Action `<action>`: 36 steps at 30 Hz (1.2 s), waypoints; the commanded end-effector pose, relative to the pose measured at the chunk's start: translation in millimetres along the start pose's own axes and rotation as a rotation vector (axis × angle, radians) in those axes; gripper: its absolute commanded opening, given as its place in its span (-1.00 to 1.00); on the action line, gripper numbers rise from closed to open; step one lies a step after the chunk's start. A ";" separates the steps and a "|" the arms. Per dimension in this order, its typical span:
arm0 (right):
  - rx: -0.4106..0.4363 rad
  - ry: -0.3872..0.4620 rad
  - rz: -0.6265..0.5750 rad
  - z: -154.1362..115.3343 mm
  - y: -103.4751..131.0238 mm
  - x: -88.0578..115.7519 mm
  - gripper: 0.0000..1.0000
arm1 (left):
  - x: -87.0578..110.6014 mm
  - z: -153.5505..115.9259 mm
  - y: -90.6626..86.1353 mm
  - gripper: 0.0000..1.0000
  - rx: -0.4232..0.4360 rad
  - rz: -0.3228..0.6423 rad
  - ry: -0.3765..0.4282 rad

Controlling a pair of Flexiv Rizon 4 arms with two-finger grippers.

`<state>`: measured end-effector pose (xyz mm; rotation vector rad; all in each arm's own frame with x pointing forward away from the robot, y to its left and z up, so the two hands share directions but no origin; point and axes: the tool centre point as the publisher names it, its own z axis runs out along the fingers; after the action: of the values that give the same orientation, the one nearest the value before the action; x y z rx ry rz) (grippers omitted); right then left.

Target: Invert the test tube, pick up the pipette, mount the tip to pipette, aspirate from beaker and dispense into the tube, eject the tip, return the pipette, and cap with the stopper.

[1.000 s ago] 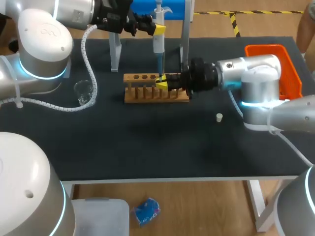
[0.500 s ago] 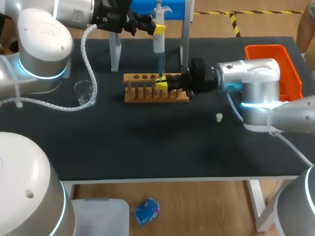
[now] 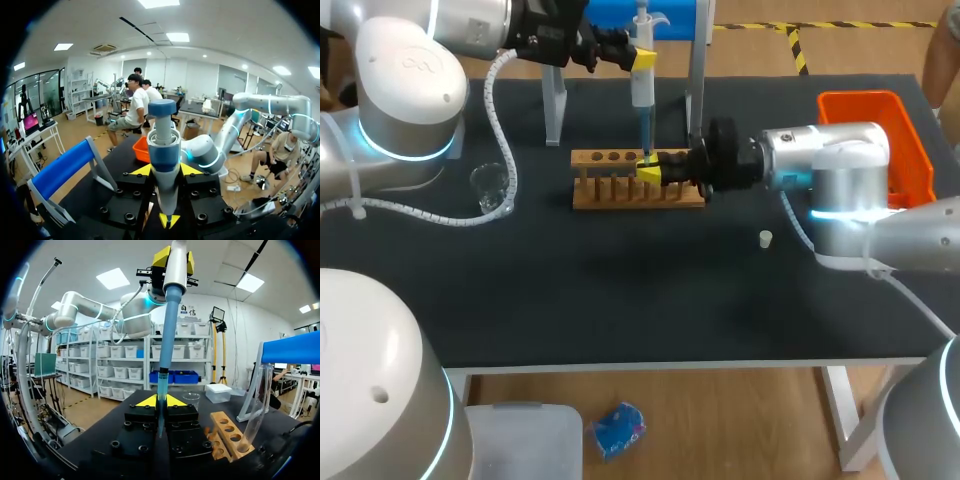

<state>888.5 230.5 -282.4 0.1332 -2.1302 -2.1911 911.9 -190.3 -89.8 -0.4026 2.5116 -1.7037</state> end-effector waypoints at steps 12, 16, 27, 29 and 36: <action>0.006 -0.003 -0.014 -1.3 15.7 1.1 -1.00 | -1.0 1.3 6.6 -1.00 0.000 0.002 0.002; 0.006 -0.003 -0.019 -2.2 18.5 -0.2 -1.00 | -1.0 1.3 6.6 -1.00 0.000 0.002 0.002; 0.009 -0.002 -0.040 -3.6 25.1 -2.0 -1.00 | -1.0 1.3 6.6 -1.00 0.000 0.002 0.002; 0.011 -0.003 -0.042 -3.6 25.4 -2.0 -1.00 | -1.0 1.3 6.6 -1.00 0.000 0.002 0.002; 0.019 -0.020 -0.045 -4.2 26.0 -1.6 1.00 | -1.0 1.3 6.6 -1.00 0.000 0.002 0.002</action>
<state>895.8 228.2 -260.1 0.1736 -2.1657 -2.2074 911.5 -188.5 -95.4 -0.4028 2.5181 -1.6978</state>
